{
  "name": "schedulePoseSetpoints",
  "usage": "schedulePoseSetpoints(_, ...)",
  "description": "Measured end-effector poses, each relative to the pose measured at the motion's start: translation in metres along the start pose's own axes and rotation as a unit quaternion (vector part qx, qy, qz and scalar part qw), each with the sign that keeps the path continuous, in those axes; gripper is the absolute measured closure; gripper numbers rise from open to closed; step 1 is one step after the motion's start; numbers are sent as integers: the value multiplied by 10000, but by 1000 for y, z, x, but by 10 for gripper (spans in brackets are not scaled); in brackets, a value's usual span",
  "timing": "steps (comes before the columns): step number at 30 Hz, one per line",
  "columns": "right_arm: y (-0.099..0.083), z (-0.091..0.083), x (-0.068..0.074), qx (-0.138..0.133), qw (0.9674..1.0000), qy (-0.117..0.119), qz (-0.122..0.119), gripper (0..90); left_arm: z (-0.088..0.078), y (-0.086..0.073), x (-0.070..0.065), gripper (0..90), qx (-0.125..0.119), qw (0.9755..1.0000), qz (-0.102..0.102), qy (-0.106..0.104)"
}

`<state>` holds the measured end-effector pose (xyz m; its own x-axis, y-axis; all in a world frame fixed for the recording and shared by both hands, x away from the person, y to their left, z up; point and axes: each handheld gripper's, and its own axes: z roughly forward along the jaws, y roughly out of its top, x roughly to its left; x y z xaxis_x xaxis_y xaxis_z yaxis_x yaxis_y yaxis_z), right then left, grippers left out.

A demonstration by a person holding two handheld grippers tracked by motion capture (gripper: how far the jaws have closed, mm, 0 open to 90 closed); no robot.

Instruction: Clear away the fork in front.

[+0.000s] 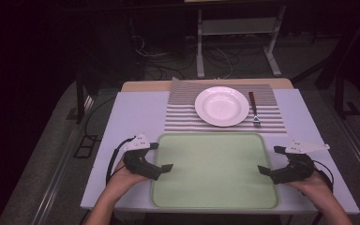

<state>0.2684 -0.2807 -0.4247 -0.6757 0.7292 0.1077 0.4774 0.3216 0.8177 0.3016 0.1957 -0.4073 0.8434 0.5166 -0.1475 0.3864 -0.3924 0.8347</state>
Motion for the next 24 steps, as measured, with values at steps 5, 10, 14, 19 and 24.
schedulePoseSetpoints(5,2,0,-2,-4,9999,-20,111,0,1,1,-1,0,3,10000,0,15)
schedulePoseSetpoints(10,3,2,-6,97,9997,-128,178,0,3,-1,-3,0,65,9999,76,20)
schedulePoseSetpoints(14,7,3,-8,72,9996,-191,183,0,4,-1,-4,0,49,9999,117,-24)
schedulePoseSetpoints(19,11,6,-12,81,9996,-197,207,1,5,-1,-3,0,21,10000,68,-54)
schedulePoseSetpoints(24,14,12,-17,163,9992,-244,262,0,8,-1,-2,0,70,9999,107,-60)
